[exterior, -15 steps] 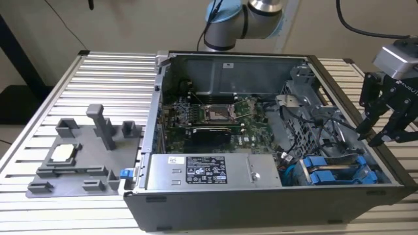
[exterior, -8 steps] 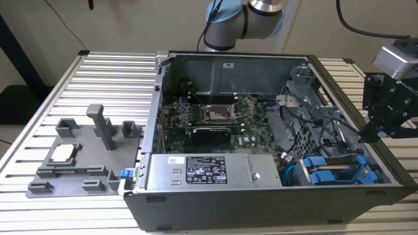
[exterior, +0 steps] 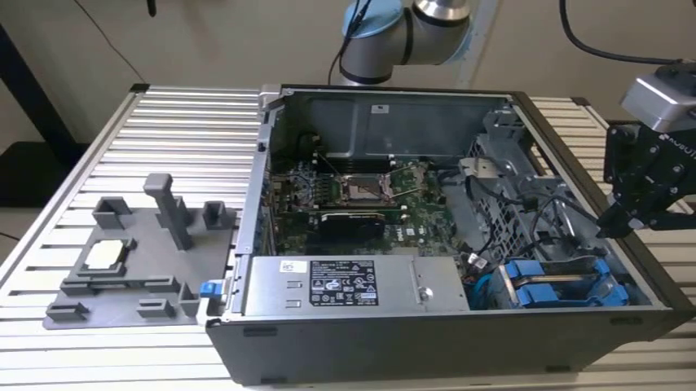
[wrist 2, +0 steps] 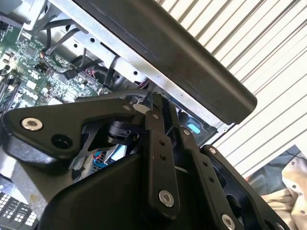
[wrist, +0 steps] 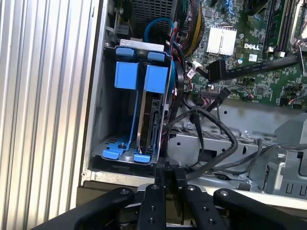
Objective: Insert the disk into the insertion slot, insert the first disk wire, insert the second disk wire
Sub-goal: 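Insert the first disk wire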
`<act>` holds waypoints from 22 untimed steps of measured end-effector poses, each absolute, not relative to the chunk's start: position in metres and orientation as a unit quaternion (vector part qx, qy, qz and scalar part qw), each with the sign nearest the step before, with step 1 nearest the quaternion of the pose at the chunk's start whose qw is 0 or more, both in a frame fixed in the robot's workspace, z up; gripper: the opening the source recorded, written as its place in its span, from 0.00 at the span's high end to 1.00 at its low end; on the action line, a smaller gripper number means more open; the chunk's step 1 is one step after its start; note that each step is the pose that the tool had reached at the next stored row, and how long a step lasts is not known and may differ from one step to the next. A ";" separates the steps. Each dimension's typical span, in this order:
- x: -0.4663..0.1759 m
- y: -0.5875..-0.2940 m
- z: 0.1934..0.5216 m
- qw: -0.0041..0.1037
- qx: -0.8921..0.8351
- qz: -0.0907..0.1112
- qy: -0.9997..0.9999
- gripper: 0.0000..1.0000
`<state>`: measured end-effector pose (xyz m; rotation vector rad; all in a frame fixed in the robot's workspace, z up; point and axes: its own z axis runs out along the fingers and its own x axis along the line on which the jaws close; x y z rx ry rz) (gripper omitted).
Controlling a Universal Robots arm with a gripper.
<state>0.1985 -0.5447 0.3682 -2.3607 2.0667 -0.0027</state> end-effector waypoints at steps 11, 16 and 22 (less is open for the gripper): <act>0.165 -0.553 0.368 0.003 -0.752 -0.001 0.659 0.81; 0.158 -0.561 0.367 0.005 -0.752 -0.004 0.659 0.81; 0.155 -0.562 0.361 0.016 -0.750 -0.017 0.661 0.81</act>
